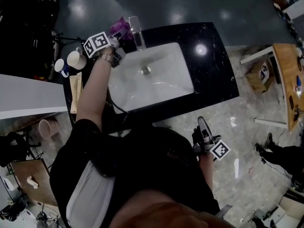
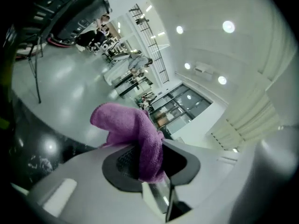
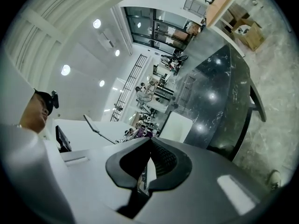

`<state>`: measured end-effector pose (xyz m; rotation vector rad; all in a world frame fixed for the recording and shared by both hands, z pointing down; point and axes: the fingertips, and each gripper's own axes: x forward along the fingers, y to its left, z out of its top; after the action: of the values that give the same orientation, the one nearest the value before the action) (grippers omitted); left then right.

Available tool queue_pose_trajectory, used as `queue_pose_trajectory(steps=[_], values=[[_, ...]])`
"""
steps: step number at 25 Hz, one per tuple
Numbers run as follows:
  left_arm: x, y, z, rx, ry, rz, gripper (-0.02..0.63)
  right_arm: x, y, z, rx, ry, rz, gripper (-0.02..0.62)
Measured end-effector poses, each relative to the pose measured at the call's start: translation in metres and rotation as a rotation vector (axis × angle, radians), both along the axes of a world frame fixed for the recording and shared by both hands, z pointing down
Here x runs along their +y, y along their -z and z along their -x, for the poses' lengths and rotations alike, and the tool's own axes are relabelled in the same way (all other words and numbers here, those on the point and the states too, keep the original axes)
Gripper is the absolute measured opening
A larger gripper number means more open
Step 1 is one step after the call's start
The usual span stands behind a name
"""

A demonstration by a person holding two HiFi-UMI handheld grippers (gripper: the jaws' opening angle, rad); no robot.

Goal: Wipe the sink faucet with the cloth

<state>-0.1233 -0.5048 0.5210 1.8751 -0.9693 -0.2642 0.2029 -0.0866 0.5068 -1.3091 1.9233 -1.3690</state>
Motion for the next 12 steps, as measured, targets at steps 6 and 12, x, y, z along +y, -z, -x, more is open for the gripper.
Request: queue_pose_trajectory(steps=[6, 12], values=[[-0.026, 0.099, -0.02, -0.097, -0.155, -0.197, 0.092, -0.006, -0.005, 0.005, -0.022, 0.036, 0.003, 0.011], [-0.073, 0.076, -0.026, -0.211, -0.316, -0.045, 0.092, -0.001, -0.018, -0.005, -0.055, -0.019, 0.052, 0.011]])
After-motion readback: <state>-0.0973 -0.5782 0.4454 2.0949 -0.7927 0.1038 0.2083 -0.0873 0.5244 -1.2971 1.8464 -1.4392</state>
